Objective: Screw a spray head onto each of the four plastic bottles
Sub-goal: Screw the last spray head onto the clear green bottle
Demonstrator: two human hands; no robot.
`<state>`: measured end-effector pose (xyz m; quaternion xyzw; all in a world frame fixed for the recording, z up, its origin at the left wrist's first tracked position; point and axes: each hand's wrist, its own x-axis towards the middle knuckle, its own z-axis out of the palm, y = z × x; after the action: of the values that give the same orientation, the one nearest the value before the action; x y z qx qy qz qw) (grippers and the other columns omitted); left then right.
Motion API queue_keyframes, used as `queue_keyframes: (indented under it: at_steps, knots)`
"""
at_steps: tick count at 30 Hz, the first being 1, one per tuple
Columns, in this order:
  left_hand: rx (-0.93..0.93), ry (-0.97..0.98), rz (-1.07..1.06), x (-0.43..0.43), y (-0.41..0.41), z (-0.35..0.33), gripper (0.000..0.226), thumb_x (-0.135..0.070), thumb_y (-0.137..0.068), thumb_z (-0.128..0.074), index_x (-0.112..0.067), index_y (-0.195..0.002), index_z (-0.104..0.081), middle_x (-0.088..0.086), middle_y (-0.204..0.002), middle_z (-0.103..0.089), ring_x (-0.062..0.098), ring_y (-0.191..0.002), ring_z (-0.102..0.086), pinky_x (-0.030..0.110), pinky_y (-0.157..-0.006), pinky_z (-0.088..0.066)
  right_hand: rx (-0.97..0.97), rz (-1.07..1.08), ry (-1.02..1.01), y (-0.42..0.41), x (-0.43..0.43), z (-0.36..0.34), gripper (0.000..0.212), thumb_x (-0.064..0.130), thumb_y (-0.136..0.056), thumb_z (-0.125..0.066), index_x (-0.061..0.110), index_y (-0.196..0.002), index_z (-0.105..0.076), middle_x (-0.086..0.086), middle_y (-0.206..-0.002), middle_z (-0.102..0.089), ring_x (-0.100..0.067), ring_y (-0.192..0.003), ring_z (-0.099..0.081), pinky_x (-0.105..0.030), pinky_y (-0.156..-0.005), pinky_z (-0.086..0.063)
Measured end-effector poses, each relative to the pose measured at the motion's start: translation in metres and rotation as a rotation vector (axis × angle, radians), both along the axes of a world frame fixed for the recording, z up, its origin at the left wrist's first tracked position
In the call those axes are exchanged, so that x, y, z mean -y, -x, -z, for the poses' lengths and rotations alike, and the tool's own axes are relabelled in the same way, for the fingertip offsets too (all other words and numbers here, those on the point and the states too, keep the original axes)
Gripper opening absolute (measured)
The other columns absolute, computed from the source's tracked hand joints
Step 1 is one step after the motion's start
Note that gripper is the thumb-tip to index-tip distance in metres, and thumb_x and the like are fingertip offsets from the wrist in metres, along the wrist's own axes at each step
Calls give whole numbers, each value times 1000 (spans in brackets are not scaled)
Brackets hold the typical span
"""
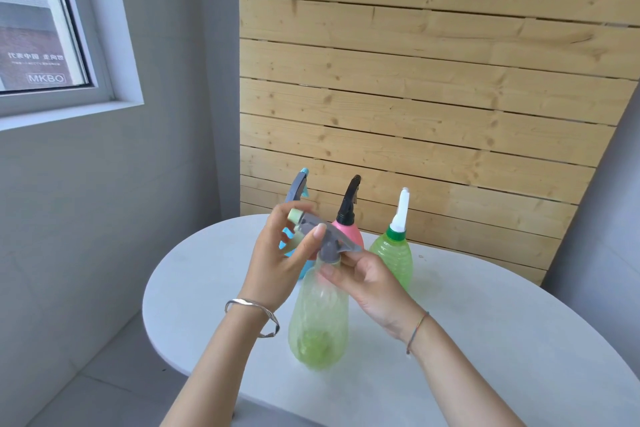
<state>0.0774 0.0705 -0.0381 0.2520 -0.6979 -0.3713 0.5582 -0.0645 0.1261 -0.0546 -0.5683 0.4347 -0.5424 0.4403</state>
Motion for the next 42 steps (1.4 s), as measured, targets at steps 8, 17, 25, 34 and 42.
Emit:
queue_keyframes:
  at_steps: [8, 17, 25, 34, 42]
  knots:
    - [446, -216, 148, -10, -8, 32, 79, -63, -46, -76, -43, -114, -41, -23, -111, -53, -14, -102, -49, 0, -80, -38, 355, 314, 49, 11, -1, -16, 25, 33, -64, -72, 18, -84, -71, 0, -88, -74, -13, -88, -67, -31, -89, -50]
    - [318, -400, 497, -13, -33, 17, 42, -40, -64, -74, -22, -102, -67, -13, -89, -68, 2, -84, -62, 12, -75, -47, 277, -41, 22, 11, -16, -38, 34, 24, -86, -53, 11, -117, -60, -5, -126, -65, -20, -121, -58, -36, -101, -47]
    - [240, -355, 418, -1, -71, 13, 41, -34, -60, -80, -21, -97, -69, -12, -76, -66, 6, -70, -60, 17, -65, -49, 168, 138, 128, -33, -4, -42, 31, 26, -75, -64, 12, -103, -66, -5, -101, -74, -14, -104, -67, -24, -88, -53]
    - [-57, -433, 112, 25, -108, 19, 42, -59, -79, -56, -38, -115, -61, -22, -117, -65, -10, -109, -57, 13, -87, -45, -50, 199, 194, -92, 63, -75, 16, 16, -85, -65, 21, -100, -64, 3, -100, -71, -3, -95, -66, -14, -87, -49]
    - [140, -671, -276, 50, -123, 44, 46, -42, -92, -48, -18, -131, -45, 0, -126, -54, 14, -104, -46, 27, -84, -35, -165, 406, 205, -119, 150, -63, 19, 8, -84, -65, 8, -102, -59, -12, -105, -67, -20, -98, -62, -29, -93, -47]
